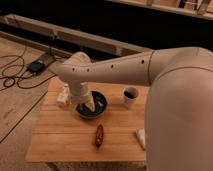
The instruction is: Place the white sponge in the ceramic bowl
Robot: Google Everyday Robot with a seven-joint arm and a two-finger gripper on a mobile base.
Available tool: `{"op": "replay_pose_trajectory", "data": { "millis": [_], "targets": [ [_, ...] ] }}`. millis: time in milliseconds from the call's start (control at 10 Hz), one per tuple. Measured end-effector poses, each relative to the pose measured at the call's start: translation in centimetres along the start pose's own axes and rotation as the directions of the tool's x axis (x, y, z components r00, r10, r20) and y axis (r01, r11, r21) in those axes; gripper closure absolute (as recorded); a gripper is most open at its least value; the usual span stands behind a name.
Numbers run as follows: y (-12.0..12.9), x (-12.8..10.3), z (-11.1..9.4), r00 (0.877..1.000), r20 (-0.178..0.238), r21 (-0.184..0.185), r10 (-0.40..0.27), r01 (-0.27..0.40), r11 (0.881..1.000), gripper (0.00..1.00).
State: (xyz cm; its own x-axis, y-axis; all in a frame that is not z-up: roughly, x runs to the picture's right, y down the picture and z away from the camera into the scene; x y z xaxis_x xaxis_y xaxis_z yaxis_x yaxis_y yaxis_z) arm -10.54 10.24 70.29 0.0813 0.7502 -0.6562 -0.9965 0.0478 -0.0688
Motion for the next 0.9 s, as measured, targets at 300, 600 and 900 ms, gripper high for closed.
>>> {"op": "replay_pose_trajectory", "data": {
  "millis": [300,600,900],
  "targets": [
    [-5.4,-0.4,1.1,0.998,0.011,0.013,-0.063,0.063,0.998,0.35],
    [-12.3,-0.3,3.1,0.996,0.027,0.030,-0.089,0.088,0.996,0.35],
    [-19.4,0.8,5.1,0.998,0.032,0.052,-0.055,0.054,0.997,0.35]
  ]
}}
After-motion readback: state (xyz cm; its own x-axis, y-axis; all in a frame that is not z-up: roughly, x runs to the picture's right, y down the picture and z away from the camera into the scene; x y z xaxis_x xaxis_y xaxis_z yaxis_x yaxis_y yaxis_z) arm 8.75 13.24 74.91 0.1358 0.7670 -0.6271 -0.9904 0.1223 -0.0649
